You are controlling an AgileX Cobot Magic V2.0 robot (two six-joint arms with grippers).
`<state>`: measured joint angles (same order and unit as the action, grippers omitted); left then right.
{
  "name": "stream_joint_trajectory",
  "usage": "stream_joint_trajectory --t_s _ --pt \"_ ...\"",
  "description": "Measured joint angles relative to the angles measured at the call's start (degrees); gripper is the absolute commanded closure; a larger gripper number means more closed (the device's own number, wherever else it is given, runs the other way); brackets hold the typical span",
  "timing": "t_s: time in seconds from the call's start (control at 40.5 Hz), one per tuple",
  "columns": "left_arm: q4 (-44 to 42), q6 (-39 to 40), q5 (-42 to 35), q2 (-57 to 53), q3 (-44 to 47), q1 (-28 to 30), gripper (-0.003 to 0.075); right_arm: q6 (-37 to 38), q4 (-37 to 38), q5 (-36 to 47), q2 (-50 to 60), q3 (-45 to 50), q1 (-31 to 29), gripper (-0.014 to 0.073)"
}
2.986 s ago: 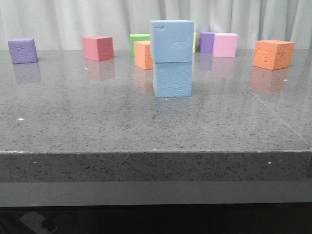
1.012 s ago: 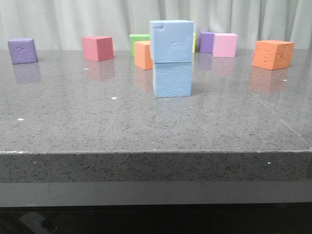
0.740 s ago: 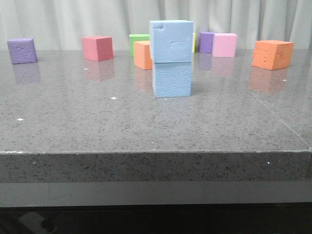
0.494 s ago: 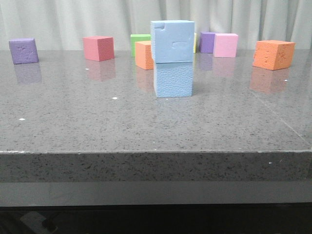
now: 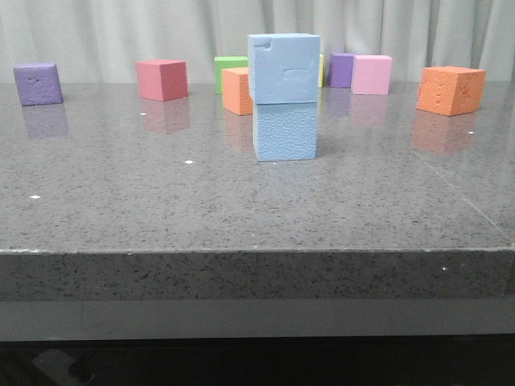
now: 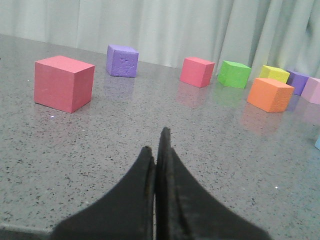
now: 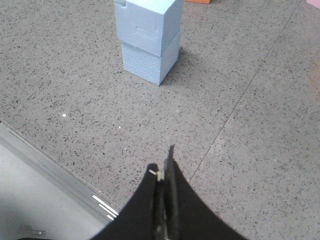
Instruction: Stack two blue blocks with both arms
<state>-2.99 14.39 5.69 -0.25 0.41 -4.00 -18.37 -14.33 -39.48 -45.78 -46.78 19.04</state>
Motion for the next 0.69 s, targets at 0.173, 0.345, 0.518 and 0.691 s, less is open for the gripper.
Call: stream_joint_trajectory --t_s 0.173,0.345,0.518,0.691 --pt "0.00 -3.11 -0.77 0.00 0.00 0.00 0.0741 0.00 0.00 0.00 0.00 0.00 0.00 0.0718" --pt "2.99 -11.10 -3.04 0.00 0.00 0.00 0.0741 0.00 0.00 0.00 0.00 0.00 0.00 0.0718" --pt "4.60 -13.09 -3.27 0.00 0.00 0.00 0.0741 0.00 0.00 0.00 0.00 0.00 0.00 0.0718" --pt "4.73 -13.32 -3.27 0.00 0.00 0.00 0.0741 0.00 0.00 0.00 0.00 0.00 0.00 0.0718"
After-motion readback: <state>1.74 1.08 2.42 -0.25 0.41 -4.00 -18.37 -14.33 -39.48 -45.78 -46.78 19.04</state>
